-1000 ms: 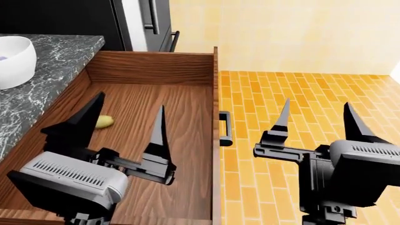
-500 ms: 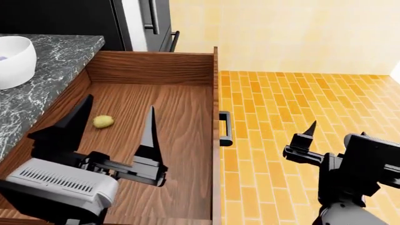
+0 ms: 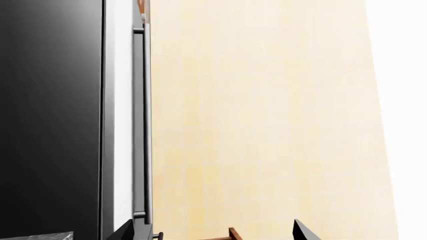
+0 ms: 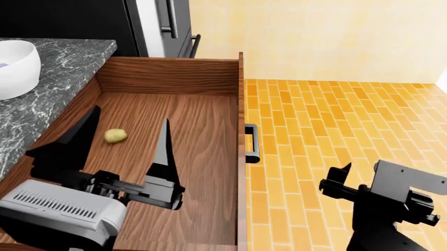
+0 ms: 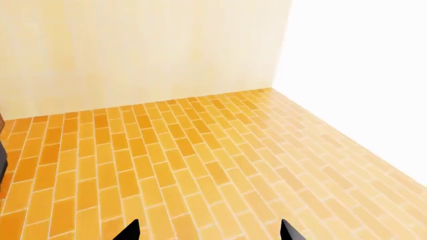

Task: Place the bar in the bowl and close the drawer.

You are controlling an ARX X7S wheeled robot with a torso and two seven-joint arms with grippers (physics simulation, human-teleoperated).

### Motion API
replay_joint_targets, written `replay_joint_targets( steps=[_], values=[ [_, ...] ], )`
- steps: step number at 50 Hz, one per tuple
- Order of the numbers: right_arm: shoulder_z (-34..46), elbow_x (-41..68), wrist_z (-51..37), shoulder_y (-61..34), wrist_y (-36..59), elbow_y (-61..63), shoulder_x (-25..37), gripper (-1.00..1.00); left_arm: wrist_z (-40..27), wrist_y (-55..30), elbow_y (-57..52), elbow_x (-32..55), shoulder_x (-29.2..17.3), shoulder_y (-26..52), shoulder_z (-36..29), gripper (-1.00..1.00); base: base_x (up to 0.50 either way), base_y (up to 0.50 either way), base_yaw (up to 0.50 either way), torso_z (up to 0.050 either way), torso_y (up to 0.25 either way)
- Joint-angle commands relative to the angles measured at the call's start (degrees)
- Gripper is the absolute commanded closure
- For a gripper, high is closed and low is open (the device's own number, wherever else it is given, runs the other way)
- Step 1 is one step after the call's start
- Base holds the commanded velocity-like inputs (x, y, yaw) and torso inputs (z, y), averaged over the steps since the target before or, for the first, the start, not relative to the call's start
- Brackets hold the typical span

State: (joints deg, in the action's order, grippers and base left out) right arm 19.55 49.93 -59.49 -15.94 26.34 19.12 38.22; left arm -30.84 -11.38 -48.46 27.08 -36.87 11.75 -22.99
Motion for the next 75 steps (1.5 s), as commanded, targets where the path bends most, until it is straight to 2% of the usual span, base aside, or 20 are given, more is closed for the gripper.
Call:
replay_joint_targets(
  steps=[1,36,75],
  values=[
    [0.76,0.57,1.76,0.02,0.12,-5.6,-1.85,-1.0,-0.2,-0.05,-0.45,0.4,-0.19,0.07,0.1,-1.0,0.0,0.0,0.0,0.0,0.0],
    [7.06,-4.26,11.24,-2.76,-5.17,-20.74,-11.5,-1.0,-0.31,0.67,-0.14,-0.22,-0.17,-0.25,-0.56,-1.0,0.0,0.0,0.0,0.0,0.0],
    [10.99,-6.01,17.64,-7.32,-7.04,-29.5,-17.84,-1.0,-1.2,1.17,-0.8,0.18,-1.05,-1.04,-0.16,-1.0,0.0,0.0,0.0,0.0,0.0]
  ],
)
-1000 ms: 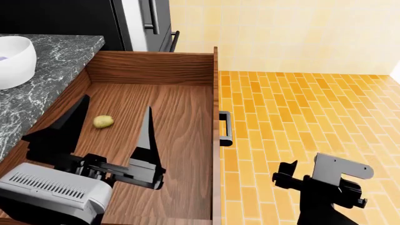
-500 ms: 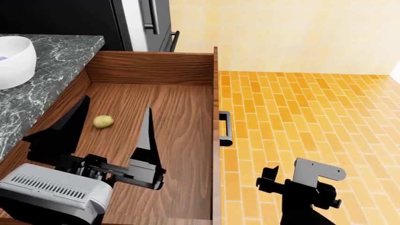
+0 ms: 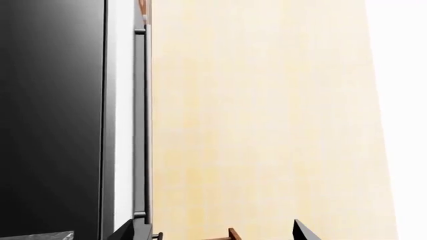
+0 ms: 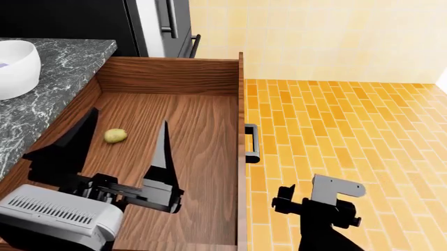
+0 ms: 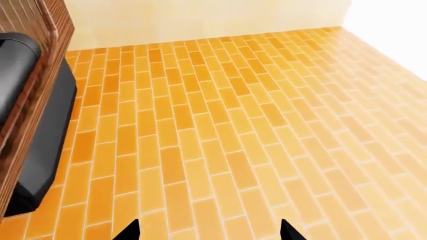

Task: Place the bar in the bowl and close the drawer.

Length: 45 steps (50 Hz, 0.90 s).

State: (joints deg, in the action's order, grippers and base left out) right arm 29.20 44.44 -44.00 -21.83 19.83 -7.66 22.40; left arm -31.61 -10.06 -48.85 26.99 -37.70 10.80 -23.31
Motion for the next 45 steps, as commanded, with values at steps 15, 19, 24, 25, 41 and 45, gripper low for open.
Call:
replay_joint_targets(
  steps=[15,19,24,25,41,45],
  values=[
    [3.33,-1.88,5.54,-3.21,-2.29,-8.23,-5.45,-1.0,-0.28,1.1,0.42,-0.08,-0.32,-0.79,0.21,-1.0,0.0,0.0,0.0,0.0,0.0],
    [3.81,-2.19,6.41,-3.47,-2.76,-9.67,-6.23,-1.0,-0.33,1.32,0.53,-0.13,-0.43,-1.02,0.3,-1.0,0.0,0.0,0.0,0.0,0.0],
    [4.25,-2.31,7.28,-3.68,-3.12,-10.92,-6.96,-1.0,-0.49,1.31,0.6,-0.15,-0.47,-1.11,0.31,-1.0,0.0,0.0,0.0,0.0,0.0],
    [4.3,-2.27,7.33,-3.69,-3.09,-10.91,-7.01,-1.0,-0.52,1.28,0.61,-0.16,-0.47,-1.1,0.29,-1.0,0.0,0.0,0.0,0.0,0.0],
    [5.77,-2.64,9.53,-4.12,-3.74,-13.43,-8.8,-1.0,-0.38,2.04,1.35,-0.51,-0.52,-1.44,0.11,-1.0,0.0,0.0,0.0,0.0,0.0],
    [6.41,-2.7,10.06,-4.49,-3.41,-13.6,-9.33,-1.0,-0.26,2.32,1.77,-0.46,-0.48,-1.43,0.14,-1.0,0.0,0.0,0.0,0.0,0.0]
  ],
)
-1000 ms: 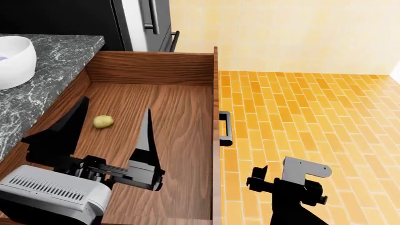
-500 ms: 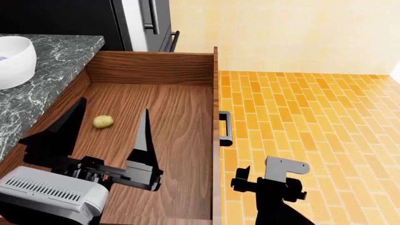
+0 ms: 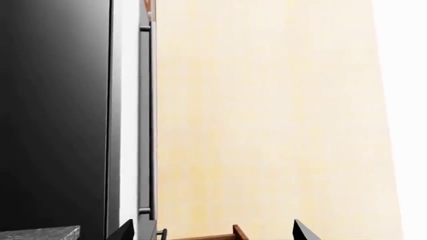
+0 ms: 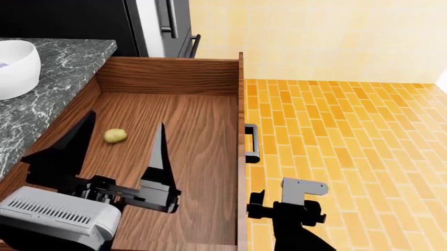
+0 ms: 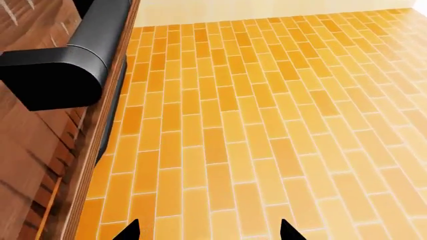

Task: Place the bar in the bowl and close the drawer.

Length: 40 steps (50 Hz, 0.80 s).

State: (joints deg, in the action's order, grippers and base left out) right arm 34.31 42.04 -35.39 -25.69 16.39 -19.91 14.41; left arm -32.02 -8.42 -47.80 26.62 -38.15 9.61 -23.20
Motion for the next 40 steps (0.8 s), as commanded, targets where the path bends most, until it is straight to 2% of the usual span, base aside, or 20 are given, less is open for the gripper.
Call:
replay_joint_targets(
  steps=[1,40],
  values=[
    [1.56,-0.43,1.61,-0.78,0.08,-1.52,-1.57,-1.0,0.12,0.67,0.75,-0.02,-0.06,-0.21,0.1,-1.0,0.0,0.0,0.0,0.0,0.0],
    [7.52,-1.96,10.89,-4.78,-2.73,-12.9,-10.38,-1.0,-2.22,0.48,-2.21,0.02,-2.38,-1.88,1.93,-1.0,0.0,0.0,0.0,0.0,0.0]
  ],
)
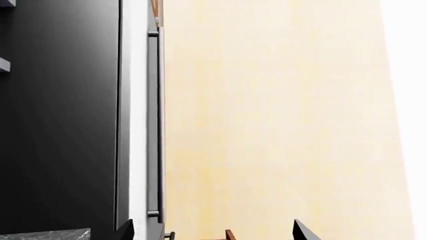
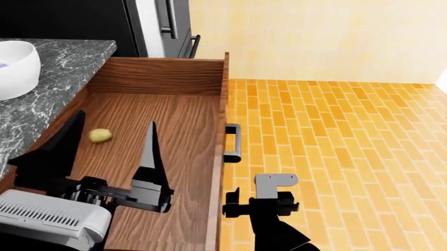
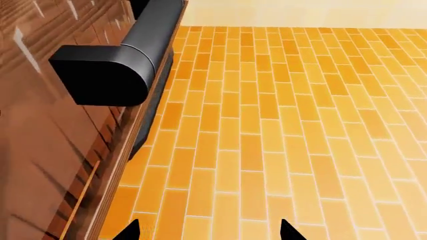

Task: Place the bar in the bowl and close the drawer.

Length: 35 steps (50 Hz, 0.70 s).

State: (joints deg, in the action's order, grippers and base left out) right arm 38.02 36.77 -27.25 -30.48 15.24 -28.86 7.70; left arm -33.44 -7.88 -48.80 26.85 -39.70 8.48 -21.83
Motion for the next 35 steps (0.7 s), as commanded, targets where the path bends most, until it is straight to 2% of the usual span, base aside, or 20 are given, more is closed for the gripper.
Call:
replay_joint_targets(
  steps=[1,12,19,29,35],
  values=[
    [3.99,3.23,3.0,-0.13,-1.74,-4.39,-3.94,-1.0,-0.89,-0.09,-1.32,-0.2,-0.91,-0.81,0.61,-1.0,0.0,0.0,0.0,0.0,0.0],
    [8.67,3.82,5.94,-3.12,-4.55,-10.83,-7.54,-1.0,-1.43,0.06,-1.42,-0.16,-1.42,-1.36,1.15,-1.0,0.0,0.0,0.0,0.0,-0.001],
    [21.35,14.29,4.79,-7.83,-10.4,-15.69,-7.65,-1.0,-1.62,0.41,-1.26,-0.35,-1.66,-1.79,1.41,-1.0,0.0,0.0,0.0,0.0,0.0],
    [44.68,33.93,2.98,-14.95,-19.79,-18.33,-7.69,-1.0,-2.02,0.33,-1.36,-0.24,-1.96,-2.01,1.68,-1.0,0.0,0.0,0.0,0.0,-0.001],
    [50.36,38.9,2.99,-17.64,-21.85,-17.02,-7.69,-1.0,-2.61,-0.05,-1.77,-0.17,-2.22,-2.18,1.94,-1.0,0.0,0.0,0.0,0.0,0.0]
  ],
)
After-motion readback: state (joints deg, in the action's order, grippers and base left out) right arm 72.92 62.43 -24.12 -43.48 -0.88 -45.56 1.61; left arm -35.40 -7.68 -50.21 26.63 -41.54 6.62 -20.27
